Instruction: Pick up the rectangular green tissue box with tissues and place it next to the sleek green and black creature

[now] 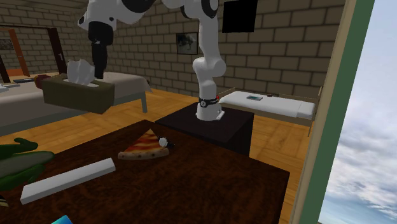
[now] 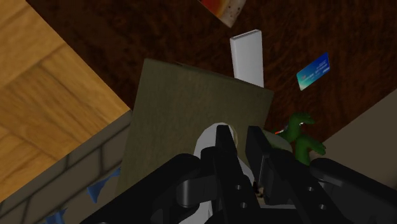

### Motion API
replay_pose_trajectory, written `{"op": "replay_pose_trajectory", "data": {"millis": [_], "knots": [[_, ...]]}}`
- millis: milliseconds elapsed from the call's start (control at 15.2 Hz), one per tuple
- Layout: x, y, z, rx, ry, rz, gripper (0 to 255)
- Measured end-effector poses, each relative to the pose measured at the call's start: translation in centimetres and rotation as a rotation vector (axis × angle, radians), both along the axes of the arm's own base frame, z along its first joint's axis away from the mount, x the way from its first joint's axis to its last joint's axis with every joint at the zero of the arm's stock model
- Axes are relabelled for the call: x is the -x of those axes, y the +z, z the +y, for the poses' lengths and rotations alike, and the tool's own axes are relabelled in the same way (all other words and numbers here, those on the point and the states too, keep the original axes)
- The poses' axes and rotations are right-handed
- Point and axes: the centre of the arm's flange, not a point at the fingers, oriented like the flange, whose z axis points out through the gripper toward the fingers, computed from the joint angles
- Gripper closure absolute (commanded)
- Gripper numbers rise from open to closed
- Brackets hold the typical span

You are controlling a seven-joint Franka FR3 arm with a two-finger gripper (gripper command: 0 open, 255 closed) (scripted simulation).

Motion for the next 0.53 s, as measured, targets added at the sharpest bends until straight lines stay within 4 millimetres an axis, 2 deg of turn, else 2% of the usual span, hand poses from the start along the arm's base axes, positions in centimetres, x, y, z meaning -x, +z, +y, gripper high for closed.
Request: {"op": "replay_pose_trajectory", "data": {"millis": [528], "knots": [[-0.1, -4.2, 0.1, 0.000, 0.000, 0.000, 255]]}}
